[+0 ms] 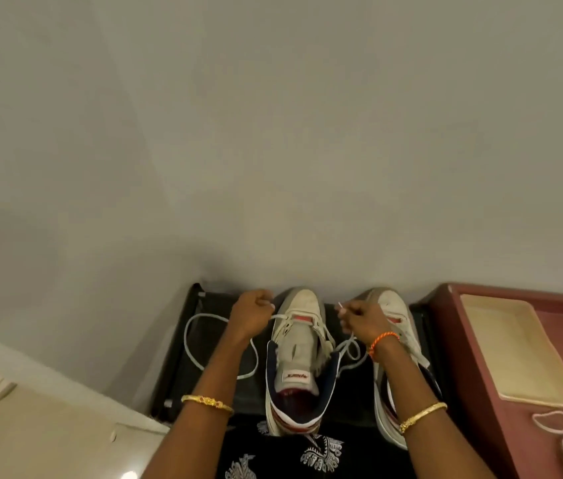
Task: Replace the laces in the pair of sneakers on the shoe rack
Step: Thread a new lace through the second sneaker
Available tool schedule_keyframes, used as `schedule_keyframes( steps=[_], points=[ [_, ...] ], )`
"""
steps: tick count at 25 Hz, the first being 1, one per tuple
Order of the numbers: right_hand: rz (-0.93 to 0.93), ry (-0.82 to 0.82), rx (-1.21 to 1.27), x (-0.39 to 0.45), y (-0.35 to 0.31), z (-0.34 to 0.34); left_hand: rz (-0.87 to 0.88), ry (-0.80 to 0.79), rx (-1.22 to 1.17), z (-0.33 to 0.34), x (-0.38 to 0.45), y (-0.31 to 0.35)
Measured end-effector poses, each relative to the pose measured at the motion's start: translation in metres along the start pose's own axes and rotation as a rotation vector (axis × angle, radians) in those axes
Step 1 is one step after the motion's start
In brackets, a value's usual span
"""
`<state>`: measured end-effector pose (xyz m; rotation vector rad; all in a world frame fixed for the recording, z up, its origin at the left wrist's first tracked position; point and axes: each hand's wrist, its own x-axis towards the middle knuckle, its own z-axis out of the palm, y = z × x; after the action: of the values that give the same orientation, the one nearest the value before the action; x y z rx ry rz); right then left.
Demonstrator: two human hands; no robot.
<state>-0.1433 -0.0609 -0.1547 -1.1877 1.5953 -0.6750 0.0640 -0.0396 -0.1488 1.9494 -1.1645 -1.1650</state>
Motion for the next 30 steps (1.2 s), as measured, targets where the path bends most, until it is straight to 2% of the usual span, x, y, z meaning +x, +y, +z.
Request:
schedule_keyframes(
  steps=[2, 5, 8, 11, 14, 20, 24, 30],
  points=[
    [0.061, -0.048, 0.085, 0.011, 0.011, 0.015, -0.096, -0.037, -0.084, 0.014, 0.012, -0.025],
    [0.077, -0.110, 0.106, 0.021, 0.008, 0.029, -0.101, -0.053, -0.155, 0.025, 0.025, -0.046],
    [0.019, -0.149, -0.220, 0.033, 0.007, 0.046, -0.089, -0.077, -0.128, 0.028, 0.031, -0.050],
    [-0.009, -0.102, -0.509, 0.040, 0.008, 0.063, -0.081, -0.099, -0.082, 0.028, 0.033, -0.047],
    [-0.050, -0.094, -0.651, 0.042, 0.010, 0.075, -0.080, -0.130, -0.080, 0.026, 0.035, -0.045],
    [-0.054, -0.097, -0.456, 0.041, 0.012, 0.076, -0.052, -0.119, -0.064, 0.024, 0.036, -0.044],
    [-0.043, -0.068, -0.441, 0.041, 0.012, 0.081, -0.061, -0.154, -0.092, 0.021, 0.036, -0.046],
    [0.030, -0.137, -0.351, 0.043, 0.012, 0.076, -0.007, -0.179, -0.088, 0.020, 0.038, -0.045]
  ],
)
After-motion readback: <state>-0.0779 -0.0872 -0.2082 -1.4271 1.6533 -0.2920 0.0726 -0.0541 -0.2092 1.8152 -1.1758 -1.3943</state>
